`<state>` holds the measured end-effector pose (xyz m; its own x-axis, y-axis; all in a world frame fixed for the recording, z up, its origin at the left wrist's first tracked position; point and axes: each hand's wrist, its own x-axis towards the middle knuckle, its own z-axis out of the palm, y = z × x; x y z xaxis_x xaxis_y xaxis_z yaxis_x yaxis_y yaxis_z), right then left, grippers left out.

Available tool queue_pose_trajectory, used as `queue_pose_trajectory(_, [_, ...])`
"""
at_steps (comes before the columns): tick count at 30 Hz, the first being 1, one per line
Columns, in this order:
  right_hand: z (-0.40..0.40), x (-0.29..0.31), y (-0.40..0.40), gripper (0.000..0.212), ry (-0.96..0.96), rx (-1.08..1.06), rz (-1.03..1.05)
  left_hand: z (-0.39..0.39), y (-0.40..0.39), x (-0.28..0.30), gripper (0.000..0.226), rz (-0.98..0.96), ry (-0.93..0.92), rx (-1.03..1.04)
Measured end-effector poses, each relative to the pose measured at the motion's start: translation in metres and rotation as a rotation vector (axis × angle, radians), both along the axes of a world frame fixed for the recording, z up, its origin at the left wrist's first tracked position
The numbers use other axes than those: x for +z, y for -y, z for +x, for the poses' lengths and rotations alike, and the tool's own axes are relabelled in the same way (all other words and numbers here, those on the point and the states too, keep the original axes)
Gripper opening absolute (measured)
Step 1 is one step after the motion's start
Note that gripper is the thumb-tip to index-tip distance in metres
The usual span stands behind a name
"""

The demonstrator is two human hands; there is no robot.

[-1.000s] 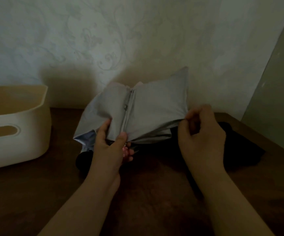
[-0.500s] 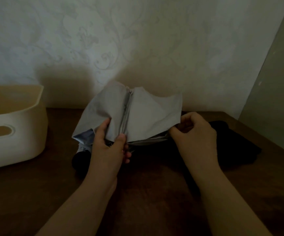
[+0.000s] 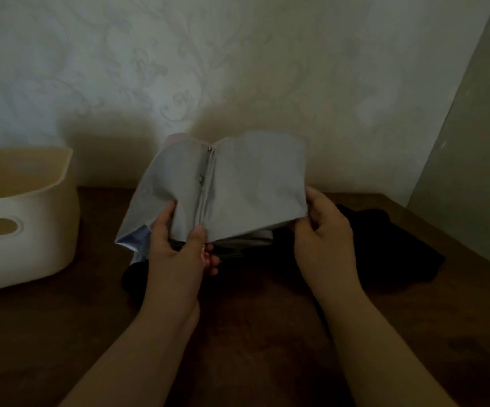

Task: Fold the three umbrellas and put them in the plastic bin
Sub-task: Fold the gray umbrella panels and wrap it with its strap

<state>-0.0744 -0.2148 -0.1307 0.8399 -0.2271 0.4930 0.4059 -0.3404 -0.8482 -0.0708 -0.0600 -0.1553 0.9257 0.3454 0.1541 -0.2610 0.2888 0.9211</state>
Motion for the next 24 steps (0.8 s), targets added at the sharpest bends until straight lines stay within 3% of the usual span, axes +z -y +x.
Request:
queue_pose_trajectory(3, [0.002,-0.003,0.001,0.041,-0.124,-0.007,0.115,-0.001,0.003,-0.003,0.051,0.023,0.024,-0.022])
queue_pose_trajectory(6, [0.007,-0.009,0.007,0.009,-0.171,-0.087,0.083,-0.001,0.007,-0.005,0.052,0.051,0.038,-0.042])
queue_pose_trajectory(10, [0.006,-0.004,0.005,0.032,-0.106,-0.014,0.072,-0.001,0.006,-0.005,0.051,0.030,0.028,-0.042])
queue_pose_trajectory(13, [0.004,0.001,0.001,0.036,-0.108,0.116,0.187,0.001,0.002,-0.004,0.050,0.000,0.004,-0.027])
queue_pose_trajectory(18, [0.001,0.001,0.001,0.037,-0.068,0.005,0.027,0.002,-0.001,-0.002,0.046,-0.003,0.035,-0.002])
queue_pose_trajectory(22, [-0.002,0.002,-0.005,0.031,0.132,-0.068,0.278,0.001,0.001,-0.002,0.049,0.048,0.053,-0.028])
queue_pose_trajectory(24, [0.002,0.000,-0.005,0.031,-0.017,0.005,0.462,-0.001,0.003,-0.002,0.050,0.077,0.069,-0.040])
